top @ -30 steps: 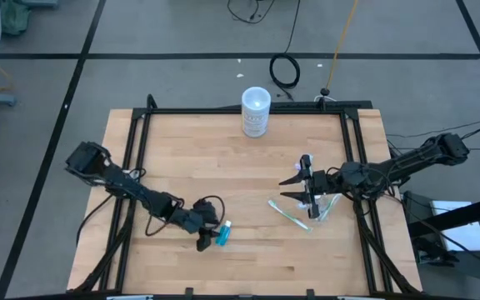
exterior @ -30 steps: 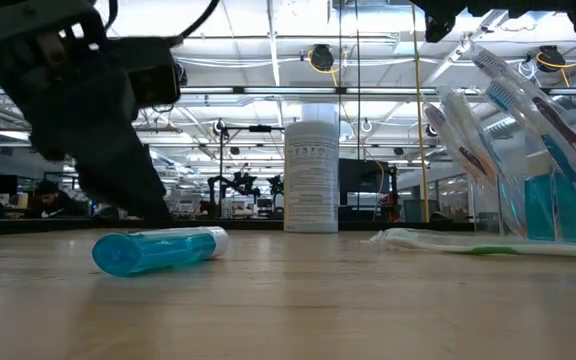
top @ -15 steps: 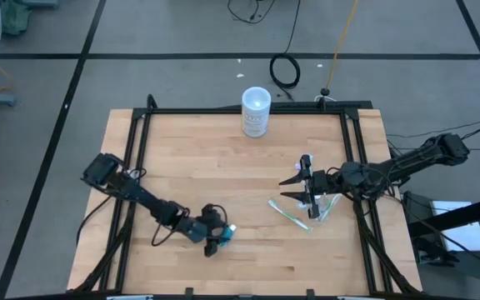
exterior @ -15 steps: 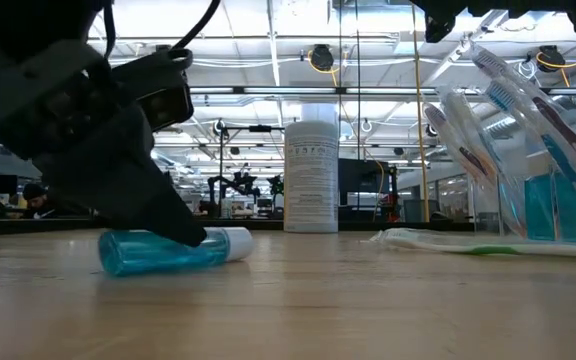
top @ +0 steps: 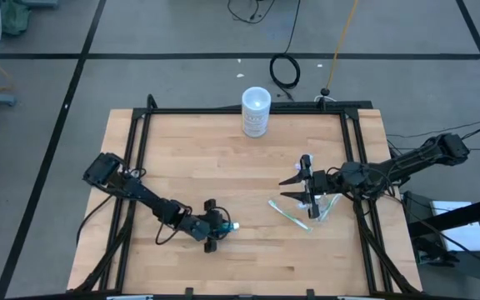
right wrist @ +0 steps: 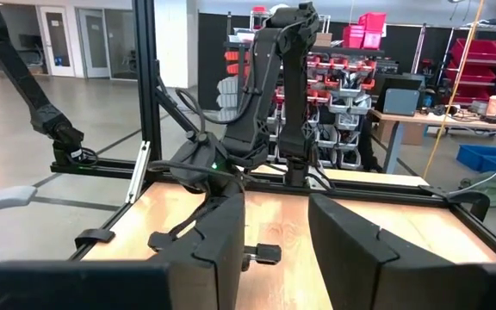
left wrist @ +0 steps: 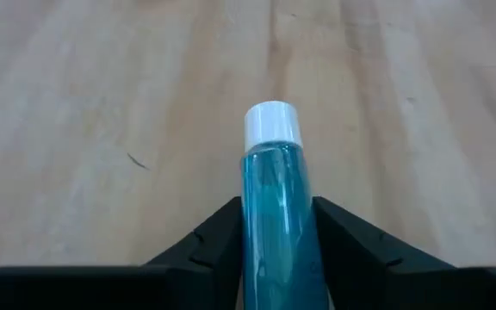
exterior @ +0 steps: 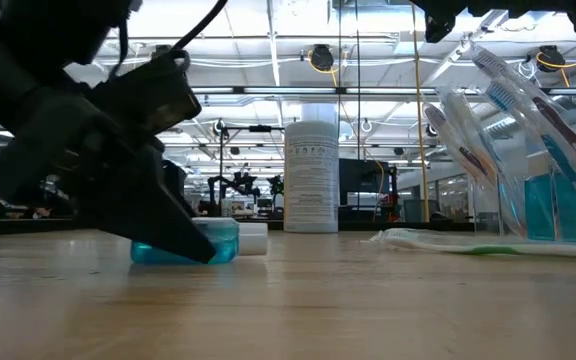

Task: Pick & Place toothbrushing station
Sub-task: Put the mouthwash into the transparent organizer

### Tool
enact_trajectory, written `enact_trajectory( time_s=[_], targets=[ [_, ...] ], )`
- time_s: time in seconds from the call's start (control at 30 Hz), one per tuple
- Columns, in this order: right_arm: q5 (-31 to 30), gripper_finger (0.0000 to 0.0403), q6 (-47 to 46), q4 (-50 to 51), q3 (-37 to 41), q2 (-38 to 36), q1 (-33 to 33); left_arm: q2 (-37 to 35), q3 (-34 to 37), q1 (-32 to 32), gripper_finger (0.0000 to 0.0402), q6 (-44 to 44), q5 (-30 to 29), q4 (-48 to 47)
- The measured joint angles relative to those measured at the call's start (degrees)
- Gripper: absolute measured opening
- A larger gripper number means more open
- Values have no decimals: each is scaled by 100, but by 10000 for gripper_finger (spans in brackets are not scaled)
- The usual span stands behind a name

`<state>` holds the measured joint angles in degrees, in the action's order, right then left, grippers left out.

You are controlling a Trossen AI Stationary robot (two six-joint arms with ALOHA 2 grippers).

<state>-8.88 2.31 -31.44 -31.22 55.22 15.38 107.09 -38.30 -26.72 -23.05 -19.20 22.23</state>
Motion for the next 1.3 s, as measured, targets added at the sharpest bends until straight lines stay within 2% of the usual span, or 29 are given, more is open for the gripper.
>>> enact_trajectory(
  time_s=[0.17,0.33,0.47,0.63,0.77,0.97,1.1,1.23,1.3],
  targets=[
    [0,125,4,0,0,0,-1,4,2,230,112,304,-145,26],
    [-2,125,10,-3,0,0,-2,-197,21,476,106,396,-243,53],
    [-14,125,189,-226,0,0,-2,-711,47,675,105,787,-423,-92],
    [-22,125,541,-435,-2,38,-2,-1645,26,935,105,1168,-965,-39],
    [-23,125,864,-722,-2,359,-17,-2304,17,1140,104,1667,-1154,606],
    [13,127,1093,-2164,-4,1310,-222,-2627,17,1305,104,2340,-769,1851],
    [86,140,1138,-3135,-2,1860,-457,-2591,16,1283,104,2721,-327,2164],
    [946,158,728,-3726,-148,2447,-709,-2557,15,1283,104,2771,-138,2154],
    [1053,166,523,-3897,-331,2740,-764,-2564,15,1283,104,2763,-138,2186]
  ],
)
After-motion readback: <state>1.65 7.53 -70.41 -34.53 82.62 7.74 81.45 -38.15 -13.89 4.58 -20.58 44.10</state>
